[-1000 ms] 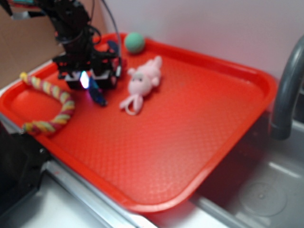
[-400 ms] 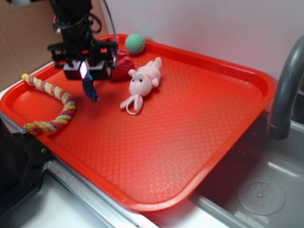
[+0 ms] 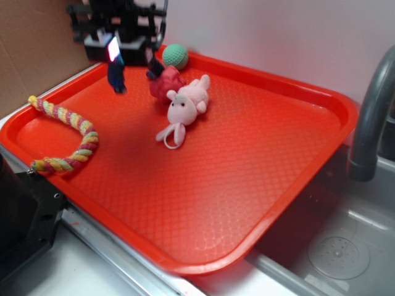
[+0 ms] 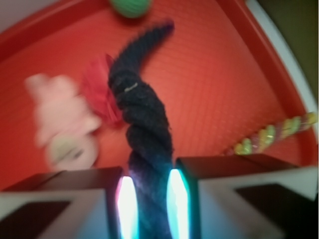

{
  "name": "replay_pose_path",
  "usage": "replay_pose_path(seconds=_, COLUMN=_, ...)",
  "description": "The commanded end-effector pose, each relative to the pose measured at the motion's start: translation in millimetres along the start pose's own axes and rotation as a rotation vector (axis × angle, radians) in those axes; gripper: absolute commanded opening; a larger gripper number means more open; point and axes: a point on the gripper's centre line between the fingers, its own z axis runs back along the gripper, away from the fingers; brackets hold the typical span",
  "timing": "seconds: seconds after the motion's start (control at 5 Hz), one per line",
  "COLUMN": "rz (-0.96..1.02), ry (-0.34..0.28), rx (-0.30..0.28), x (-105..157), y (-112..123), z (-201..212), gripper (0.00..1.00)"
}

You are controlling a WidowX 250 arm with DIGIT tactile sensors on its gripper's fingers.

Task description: Grab the blue rope.

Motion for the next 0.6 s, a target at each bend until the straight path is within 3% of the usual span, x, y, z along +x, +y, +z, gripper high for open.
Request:
replay_pose_path(seconds=0.0, rz=-0.177, ry=-0.071, rx=-0.145, x=-17.6, y=9.3, z=80.4, gripper=0.0)
replay_pose_path(seconds=0.2, rz=-0.147, ry=-0.104, rx=-0.165, x=-23.8, y=19.3, z=88.8, gripper=0.0)
replay_pose_path(seconds=0.4, rz=-0.106, ry=-0.043, rx=-0.138, x=-15.1, y=20.8, z=82.2, gripper=0.0)
